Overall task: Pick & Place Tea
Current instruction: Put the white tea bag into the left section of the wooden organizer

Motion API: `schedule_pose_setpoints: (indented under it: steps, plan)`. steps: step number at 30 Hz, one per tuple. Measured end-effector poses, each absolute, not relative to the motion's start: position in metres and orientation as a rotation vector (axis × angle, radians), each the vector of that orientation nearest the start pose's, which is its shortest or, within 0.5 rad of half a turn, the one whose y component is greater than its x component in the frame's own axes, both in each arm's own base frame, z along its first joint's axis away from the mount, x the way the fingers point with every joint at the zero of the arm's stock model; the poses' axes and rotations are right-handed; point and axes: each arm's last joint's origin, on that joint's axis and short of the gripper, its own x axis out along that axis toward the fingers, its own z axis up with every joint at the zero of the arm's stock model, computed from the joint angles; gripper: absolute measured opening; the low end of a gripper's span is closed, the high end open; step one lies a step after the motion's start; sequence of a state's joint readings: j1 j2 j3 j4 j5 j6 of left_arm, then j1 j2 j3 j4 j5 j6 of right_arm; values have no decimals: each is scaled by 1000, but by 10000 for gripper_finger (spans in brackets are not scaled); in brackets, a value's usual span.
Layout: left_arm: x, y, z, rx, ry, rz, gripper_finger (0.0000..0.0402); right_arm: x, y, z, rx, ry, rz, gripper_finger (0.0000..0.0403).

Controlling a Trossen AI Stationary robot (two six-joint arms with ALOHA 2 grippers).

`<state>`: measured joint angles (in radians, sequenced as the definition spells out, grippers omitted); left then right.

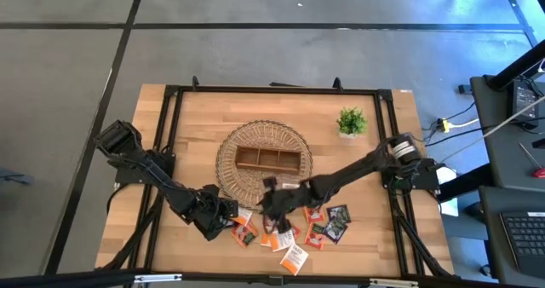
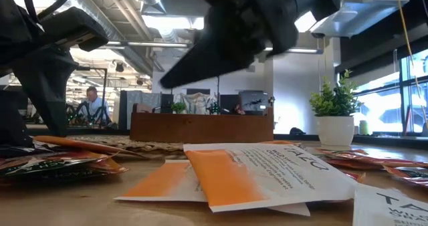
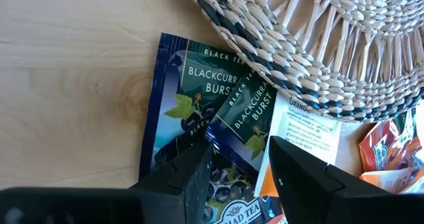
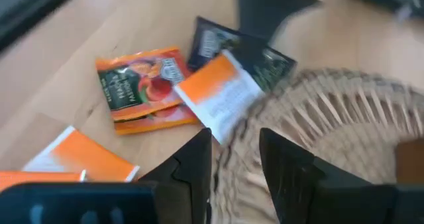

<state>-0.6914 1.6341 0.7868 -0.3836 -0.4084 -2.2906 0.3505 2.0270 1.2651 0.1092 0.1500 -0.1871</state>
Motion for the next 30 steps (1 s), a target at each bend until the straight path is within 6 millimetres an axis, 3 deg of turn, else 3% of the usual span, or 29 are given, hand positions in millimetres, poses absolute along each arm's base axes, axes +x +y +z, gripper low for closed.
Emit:
schedule_pose_setpoints:
  steps: [6, 10, 16, 30]
  plan:
    - [219, -167, 134, -1413, 714, 926, 148, 424, 177, 131, -570, 602, 271, 129]
    - [220, -167, 134, -1417, 711, 922, 150, 435, 188, 117, -637, 619, 242, 129]
    - [220, -168, 135, -1421, 713, 910, 148, 448, 192, 110, -720, 650, 196, 129]
    - [221, -168, 135, -1418, 721, 901, 149, 447, 190, 108, -742, 713, 199, 129]
